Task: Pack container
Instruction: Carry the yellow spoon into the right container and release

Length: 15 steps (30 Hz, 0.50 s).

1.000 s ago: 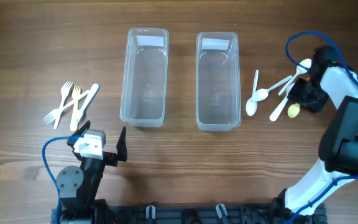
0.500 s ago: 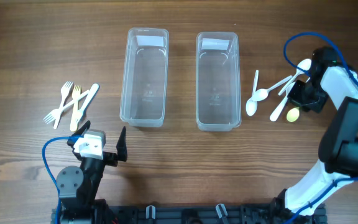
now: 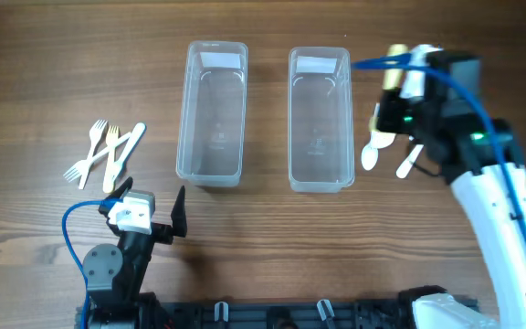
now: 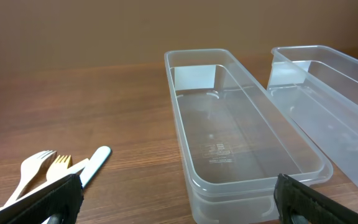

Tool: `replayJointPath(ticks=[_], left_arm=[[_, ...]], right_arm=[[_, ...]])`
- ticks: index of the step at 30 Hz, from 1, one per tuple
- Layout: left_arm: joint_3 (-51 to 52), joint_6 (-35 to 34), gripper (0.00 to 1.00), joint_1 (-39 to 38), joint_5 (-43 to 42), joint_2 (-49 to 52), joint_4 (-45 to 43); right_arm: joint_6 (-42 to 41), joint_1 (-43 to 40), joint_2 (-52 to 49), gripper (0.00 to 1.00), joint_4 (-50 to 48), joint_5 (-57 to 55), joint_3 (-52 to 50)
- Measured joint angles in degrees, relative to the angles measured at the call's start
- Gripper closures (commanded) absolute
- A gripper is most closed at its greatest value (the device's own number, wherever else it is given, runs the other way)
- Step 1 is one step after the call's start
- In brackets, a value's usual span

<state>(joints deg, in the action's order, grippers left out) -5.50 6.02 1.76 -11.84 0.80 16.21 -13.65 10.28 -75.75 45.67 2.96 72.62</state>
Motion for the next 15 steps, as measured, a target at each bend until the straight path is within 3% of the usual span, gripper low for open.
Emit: replayJointPath(ticks=[6, 9, 11, 15], left_arm=[[0.0, 0.0, 0.0, 0.0, 0.0, 0.0, 0.0], [0.0, 0.0, 0.0, 0.0, 0.0, 0.0, 0.0], [0.0, 0.0, 0.0, 0.0, 0.0, 0.0, 0.0], [0.0, 0.0, 0.0, 0.0, 0.0, 0.0, 0.0]], right_arm=[[-3.0, 8.7, -5.9, 0.93, -2.3, 0.7, 0.0], [-3.8, 9.5, -12.3, 0.52, -2.3, 0.9, 0.0], [-4.2, 9.5, -14.5, 0.43, -2.4, 1.2, -0.1], [-3.1, 9.5, -15.7, 0.39, -1.9, 1.5, 0.2]])
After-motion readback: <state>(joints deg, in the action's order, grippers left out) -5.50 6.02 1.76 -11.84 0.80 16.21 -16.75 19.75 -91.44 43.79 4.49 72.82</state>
